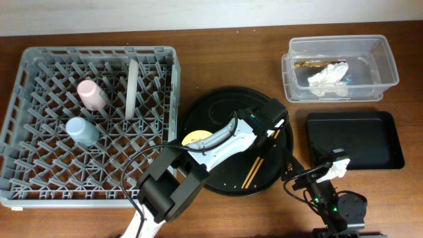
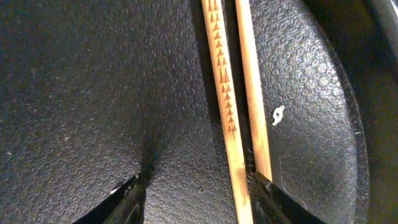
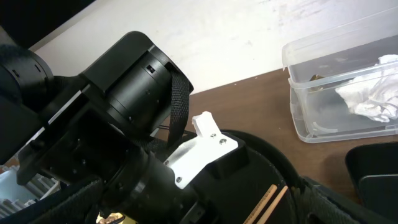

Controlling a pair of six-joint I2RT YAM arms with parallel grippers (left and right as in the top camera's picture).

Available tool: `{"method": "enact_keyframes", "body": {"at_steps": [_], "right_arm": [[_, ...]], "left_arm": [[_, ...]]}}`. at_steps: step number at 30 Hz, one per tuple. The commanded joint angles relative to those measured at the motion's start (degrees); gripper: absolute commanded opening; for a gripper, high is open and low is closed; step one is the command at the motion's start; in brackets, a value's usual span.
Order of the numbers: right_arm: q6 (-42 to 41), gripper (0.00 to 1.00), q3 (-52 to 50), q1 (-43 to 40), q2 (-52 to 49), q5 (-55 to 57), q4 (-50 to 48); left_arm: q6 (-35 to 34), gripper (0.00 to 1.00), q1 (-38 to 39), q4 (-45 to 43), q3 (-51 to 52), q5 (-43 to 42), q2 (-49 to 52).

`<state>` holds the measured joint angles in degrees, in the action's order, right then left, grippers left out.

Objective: Sort waste into correct bins and load items into the dishwasher rack
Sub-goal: 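Move the left gripper back to the chopsticks on the tray, then grasp one wooden chopstick and place it in the rack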

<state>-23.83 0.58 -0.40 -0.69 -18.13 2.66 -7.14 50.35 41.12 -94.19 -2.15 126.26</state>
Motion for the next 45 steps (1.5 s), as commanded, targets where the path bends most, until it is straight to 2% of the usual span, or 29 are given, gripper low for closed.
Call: {"method": "enact_keyframes", "body": {"at_steps": [1,10,11,15,16,21,27,31,33,35,38,45], "right_arm": [[-0.24,0.99,-0.26,-0.37,0.28,-0.74,0.33],[-0.24,0.99,-0.26,-0.37,0.28,-0.74,0.33],[-0.24,0.99,-0.26,-0.37,0.28,-0.74,0.33],[-0.24,0.99,-0.26,-0.37,0.28,-0.74,0.33],[-0.24,0.99,-0.26,-0.37,0.28,-0.74,0.33],[-0.24,0.99,-0.26,-0.37,0.28,-0.74,0.33],[-0.24,0.99,-0.26,-0.37,0.26,-0.74,0.33],[-0.24,0.99,-0.26,-0.37,0.26,-0.74,0.33],[-0.24,0.99,-0.26,-0.37,0.28,-0.72,0.33],[-0.24,0.99,-0.26,-0.37,0.28,-0.74,0.33],[-0.24,0.99,-0.26,-0.37,0.28,-0.72,0.33],[-0.24,0.99,-0.26,-0.37,0.28,-0.72,0.33]], "left_arm": [[-0.33,0.52,0.28,-0.37,1.49,-1.07,0.39],[-0.33,0.52,0.28,-2.58,4.35,-1.05,0.48],[-0.33,0.46,0.28,-2.99,4.83,-1.05,0.48],[-0.33,0.05,0.28,-3.63,5.01,-1.05,0.48],[-0.35,0.01,0.28,-3.63,4.94,-1.05,0.46],[-0.37,0.01,0.24,-0.57,-1.38,-1.07,-1.77],[-5.07,0.01,-2.25,2.12,-7.87,-1.07,-9.79],[-4.76,0.01,-12.98,5.51,-8.24,4.02,-17.68],[-1.01,0.01,-20.13,6.99,-8.24,4.76,-19.71],[3.63,0.01,-27.17,7.67,-8.17,4.76,-19.82],[4.00,0.01,-34.47,8.72,-7.96,3.32,-18.49],[4.22,0.01,-36.81,8.98,-7.96,2.21,-13.14]]}}
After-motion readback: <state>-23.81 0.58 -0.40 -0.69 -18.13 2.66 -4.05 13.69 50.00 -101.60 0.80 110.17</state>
